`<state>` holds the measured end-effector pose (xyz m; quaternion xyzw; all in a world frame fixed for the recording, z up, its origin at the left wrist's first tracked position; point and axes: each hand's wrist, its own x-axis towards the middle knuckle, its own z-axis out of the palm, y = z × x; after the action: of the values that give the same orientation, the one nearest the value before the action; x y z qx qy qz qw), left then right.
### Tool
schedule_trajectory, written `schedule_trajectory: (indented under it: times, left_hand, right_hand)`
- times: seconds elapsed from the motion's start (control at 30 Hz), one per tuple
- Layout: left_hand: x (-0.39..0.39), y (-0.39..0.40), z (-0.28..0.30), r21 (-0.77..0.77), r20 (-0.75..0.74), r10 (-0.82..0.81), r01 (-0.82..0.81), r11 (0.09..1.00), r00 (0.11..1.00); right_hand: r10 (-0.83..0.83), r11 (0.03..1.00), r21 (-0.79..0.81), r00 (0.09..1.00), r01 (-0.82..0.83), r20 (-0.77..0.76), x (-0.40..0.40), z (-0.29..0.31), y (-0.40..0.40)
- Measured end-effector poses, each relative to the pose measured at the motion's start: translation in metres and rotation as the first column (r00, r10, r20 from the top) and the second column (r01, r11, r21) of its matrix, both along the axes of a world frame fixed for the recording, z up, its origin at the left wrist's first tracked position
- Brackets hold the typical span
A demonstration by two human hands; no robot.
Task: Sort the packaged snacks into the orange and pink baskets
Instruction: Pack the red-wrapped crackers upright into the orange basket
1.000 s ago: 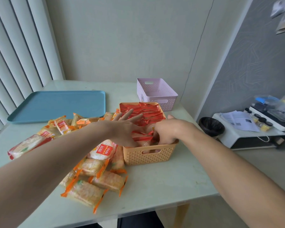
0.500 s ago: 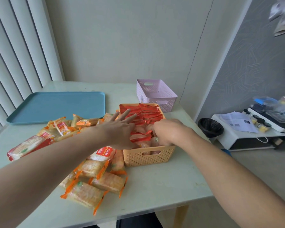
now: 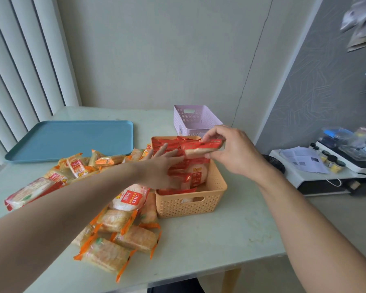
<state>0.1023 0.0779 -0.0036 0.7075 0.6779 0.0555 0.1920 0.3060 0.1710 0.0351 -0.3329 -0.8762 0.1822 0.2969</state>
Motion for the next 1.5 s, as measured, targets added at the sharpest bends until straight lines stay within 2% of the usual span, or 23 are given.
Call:
schedule_trajectory:
  times: [0.03,0.07,0.1,0.13,0.17,0.2,0.27,0.37,0.43,0.5,0.57,0.63,0.73,0.8,0.87,0.9,0.93,1.0,1.07,1.2,1.33,1.4,1.5]
  left_hand:
    - [0.002,-0.004,0.011,0.016,0.235,0.049,-0.055,0.998,0.971]
    - [0.005,-0.008,0.021,0.001,0.507,0.094,-0.11,0.994,0.857]
    - [0.005,-0.009,0.026,-0.01,0.722,0.101,-0.135,0.991,0.685]
    - [0.005,-0.009,0.029,-0.006,0.833,0.095,-0.163,0.987,0.546]
    - [0.004,-0.007,0.029,-0.005,0.882,0.093,-0.188,0.982,0.462]
    - [0.004,-0.006,0.028,-0.003,0.91,0.088,-0.206,0.978,0.405]
    - [0.006,-0.002,0.024,0.017,0.927,0.085,-0.267,0.964,0.366]
    - [0.009,0.001,0.018,0.124,0.875,0.05,-0.324,0.938,0.481]
    - [0.012,0.001,0.016,0.179,0.818,0.024,-0.293,0.939,0.575]
    - [0.016,0.001,0.016,0.235,0.775,-0.006,-0.279,0.931,0.632]
    - [0.019,0.002,0.018,0.289,0.723,-0.031,-0.261,0.921,0.691]
    - [0.021,0.003,0.021,0.303,0.661,-0.03,-0.231,0.925,0.749]
    - [0.019,0.002,0.024,0.315,0.647,0.005,-0.273,0.909,0.762]
    - [0.014,0.0,0.027,0.279,0.701,0.025,-0.307,0.91,0.713]
    - [-0.001,-0.002,0.03,0.261,0.689,0.08,-0.349,0.9,0.721]
    - [-0.016,-0.001,0.029,0.287,0.592,0.125,-0.354,0.89,0.796]
    - [-0.032,0.0,0.028,0.294,0.419,0.173,-0.313,0.903,0.891]
    - [-0.062,-0.008,0.026,0.098,0.037,0.218,-0.22,0.97,0.975]
    - [-0.078,-0.019,0.022,-0.117,-0.122,0.167,-0.181,0.976,0.978]
    - [-0.078,-0.035,0.003,-0.267,-0.257,0.052,-0.123,0.956,0.965]
    - [-0.071,-0.038,-0.013,-0.221,-0.339,0.045,-0.126,0.967,0.94]
    - [-0.071,-0.038,-0.013,-0.206,-0.31,0.065,-0.134,0.969,0.948]
    - [-0.075,-0.037,-0.005,-0.119,-0.186,0.129,-0.152,0.981,0.974]
  right_hand:
    - [0.067,0.994,0.088,0.995,-0.06,-0.079,0.0,-0.002,-0.004]
    - [0.122,0.981,0.17,0.983,-0.099,-0.134,-0.001,-0.005,-0.006]
    - [0.154,0.968,0.224,0.974,-0.115,-0.168,0.0,-0.009,-0.007]
    - [0.173,0.961,0.245,0.967,-0.125,-0.186,0.0,-0.013,-0.006]
    - [0.186,0.961,0.239,0.965,-0.139,-0.187,0.002,-0.015,-0.004]
    - [0.194,0.963,0.221,0.967,-0.154,-0.169,0.005,-0.018,-0.001]
    - [0.191,0.967,0.193,0.976,-0.168,-0.107,0.01,-0.02,0.0]
    - [0.156,0.978,0.165,0.973,-0.128,-0.171,0.014,-0.019,0.0]
    - [0.074,0.997,0.038,0.97,-0.066,-0.23,0.013,-0.015,0.002]
    - [-0.016,0.993,-0.122,0.988,-0.002,-0.154,0.013,-0.012,0.003]
    - [-0.017,0.996,-0.092,1.0,0.015,-0.017,0.015,-0.01,0.003]
    - [0.083,0.996,-0.043,0.993,-0.079,0.079,0.015,-0.007,0.001]
    - [0.19,0.979,-0.091,0.978,-0.183,0.08,0.01,-0.008,-0.002]
    - [0.099,0.995,0.01,0.992,-0.1,0.072,0.009,-0.015,0.002]
    - [0.018,1.0,-0.014,0.999,-0.017,0.037,0.012,-0.02,0.009]
    - [0.013,0.997,-0.081,1.0,-0.014,-0.007,0.013,-0.023,0.012]
    - [0.01,0.987,-0.16,0.998,-0.02,-0.059,0.015,-0.024,0.015]
    - [0.013,0.961,-0.274,0.994,-0.043,-0.11,0.013,-0.029,0.017]
    - [0.053,0.951,-0.301,0.996,-0.071,-0.067,0.011,-0.036,0.018]
    - [0.074,0.974,-0.217,0.994,-0.055,0.076,0.0,-0.043,0.016]
    - [0.017,0.989,-0.144,0.973,0.017,0.231,-0.008,-0.042,0.012]
    - [-0.025,0.995,-0.083,0.952,0.053,0.305,-0.008,-0.042,0.013]
    - [-0.008,1.0,0.02,0.955,0.003,0.296,-0.009,-0.037,0.01]
